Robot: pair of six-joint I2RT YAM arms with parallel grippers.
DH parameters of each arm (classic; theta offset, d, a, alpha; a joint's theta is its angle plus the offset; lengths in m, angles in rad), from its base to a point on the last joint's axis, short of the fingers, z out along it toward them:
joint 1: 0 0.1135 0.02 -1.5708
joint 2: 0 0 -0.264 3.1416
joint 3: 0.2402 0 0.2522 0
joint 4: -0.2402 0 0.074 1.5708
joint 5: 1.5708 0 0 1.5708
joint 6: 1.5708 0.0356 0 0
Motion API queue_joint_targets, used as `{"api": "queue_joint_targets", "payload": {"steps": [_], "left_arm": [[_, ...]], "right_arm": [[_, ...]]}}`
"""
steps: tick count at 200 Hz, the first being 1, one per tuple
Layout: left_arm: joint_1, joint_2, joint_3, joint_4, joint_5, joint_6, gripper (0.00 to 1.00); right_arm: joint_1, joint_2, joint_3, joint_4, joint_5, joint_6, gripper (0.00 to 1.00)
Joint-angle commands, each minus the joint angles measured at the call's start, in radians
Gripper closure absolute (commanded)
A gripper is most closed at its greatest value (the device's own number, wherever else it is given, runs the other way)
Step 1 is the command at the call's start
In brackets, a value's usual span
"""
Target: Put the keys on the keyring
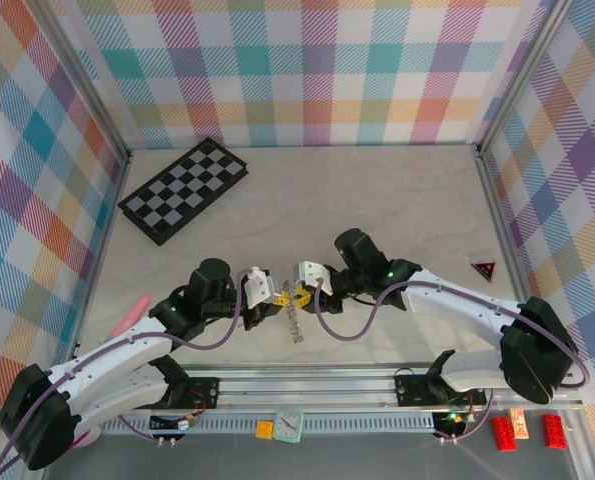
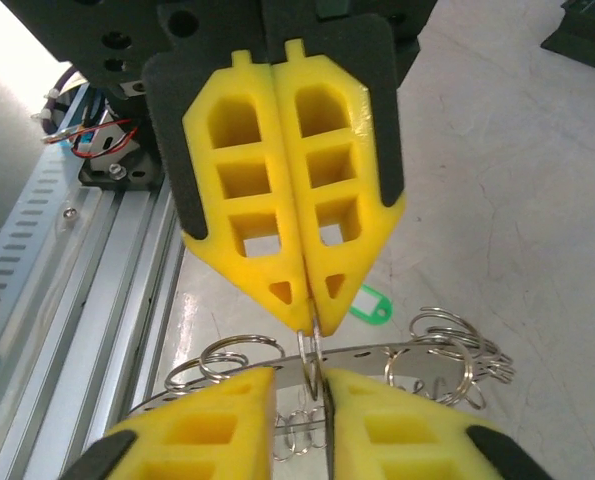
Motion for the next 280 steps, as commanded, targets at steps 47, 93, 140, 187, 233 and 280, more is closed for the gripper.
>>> {"api": "queue_joint_targets", "payload": {"steps": [47,93,140,187,233,280], "left_arm": [[-0.027,0.025,0.017,0.067,0.031,0.022,1.00],[-0.033,0.041,-0.032,0.194,0.010,-0.050,0.80],[-0.041,0.065,-0.030,0.209,0.015,-0.048,1.00],[-0.042,0.057,-0.015,0.166,0.013,-0.019,1.00],[-0.041,0.070,0.032,0.103,0.017,0.046,1.00],[-0.042,0.084,0.046,0.058,0.014,0.074,1.00]], "right_arm": [[0.006,-0.029,-0.005,0.006,-0.046,0.012,1.00],[0.009,-0.050,-0.025,0.029,-0.056,0.030,1.00],[0.015,-0.054,-0.024,0.032,-0.060,0.040,1.00],[0.015,-0.099,-0.063,0.072,-0.007,0.060,0.65],[0.015,-0.108,-0.018,-0.027,0.028,0.038,0.56],[0.016,-0.156,-0.068,-0.011,0.058,-0.027,0.57]]}}
